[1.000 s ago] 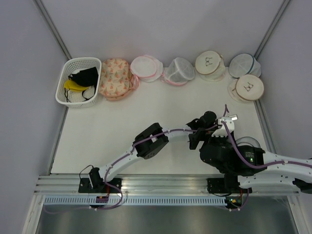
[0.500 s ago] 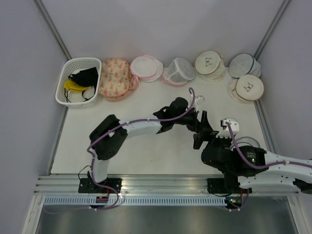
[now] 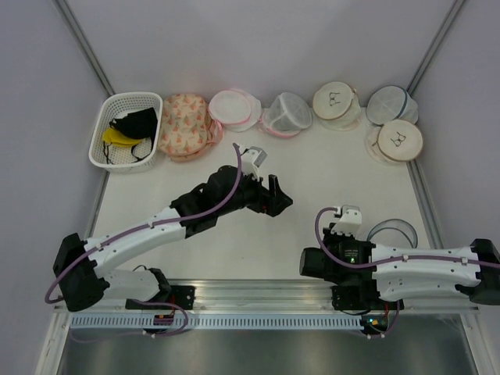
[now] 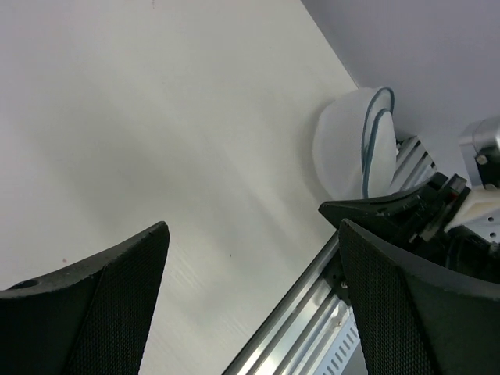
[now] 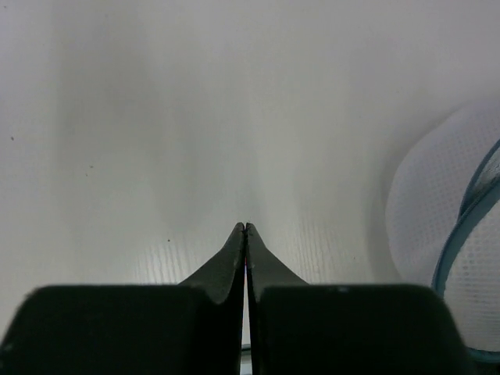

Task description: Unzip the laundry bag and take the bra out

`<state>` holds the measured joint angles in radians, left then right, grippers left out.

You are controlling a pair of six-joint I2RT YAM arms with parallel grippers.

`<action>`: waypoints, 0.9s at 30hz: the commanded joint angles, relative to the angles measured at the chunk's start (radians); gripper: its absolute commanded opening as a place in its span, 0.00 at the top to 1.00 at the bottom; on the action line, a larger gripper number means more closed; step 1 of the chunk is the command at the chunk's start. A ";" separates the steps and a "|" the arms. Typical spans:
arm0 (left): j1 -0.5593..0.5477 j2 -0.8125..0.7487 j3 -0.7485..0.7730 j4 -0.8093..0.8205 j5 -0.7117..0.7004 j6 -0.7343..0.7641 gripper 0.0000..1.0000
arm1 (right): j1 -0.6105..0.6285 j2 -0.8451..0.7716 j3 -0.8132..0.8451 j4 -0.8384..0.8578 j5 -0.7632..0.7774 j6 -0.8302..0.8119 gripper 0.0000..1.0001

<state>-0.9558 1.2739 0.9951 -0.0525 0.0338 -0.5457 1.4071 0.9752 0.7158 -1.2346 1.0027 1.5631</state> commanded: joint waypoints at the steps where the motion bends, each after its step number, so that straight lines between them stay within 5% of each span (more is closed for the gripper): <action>1: -0.006 -0.109 -0.032 -0.111 -0.087 0.050 0.09 | -0.031 -0.004 -0.053 0.153 -0.048 -0.055 1.00; 6: -0.005 -0.261 -0.081 -0.184 -0.117 0.040 0.13 | -0.157 0.016 -0.183 0.435 -0.208 -0.221 1.00; 13: -0.005 -0.430 -0.130 -0.297 -0.170 0.035 0.08 | -0.272 0.043 -0.191 0.878 -0.427 -0.675 1.00; 14: -0.004 -0.444 -0.142 -0.320 -0.182 0.030 0.07 | -0.275 0.049 -0.164 0.914 -0.443 -0.724 0.89; 15: -0.006 -0.473 -0.148 -0.328 -0.189 0.027 0.05 | -0.278 0.056 -0.150 0.934 -0.461 -0.753 0.68; 16: -0.005 -0.484 -0.154 -0.337 -0.198 0.023 0.04 | -0.281 0.072 -0.139 0.966 -0.489 -0.773 0.34; 18: -0.004 -0.507 -0.164 -0.363 -0.206 0.013 0.02 | -0.283 0.117 -0.092 0.972 -0.504 -0.820 0.02; 27: -0.005 -0.593 -0.173 -0.429 -0.239 0.003 0.00 | -0.283 0.246 0.045 0.958 -0.532 -0.882 0.02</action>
<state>-0.9577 0.7029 0.8249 -0.4553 -0.1715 -0.5377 1.1282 1.2194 0.7273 -0.3061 0.4885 0.7292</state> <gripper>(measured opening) 0.993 0.976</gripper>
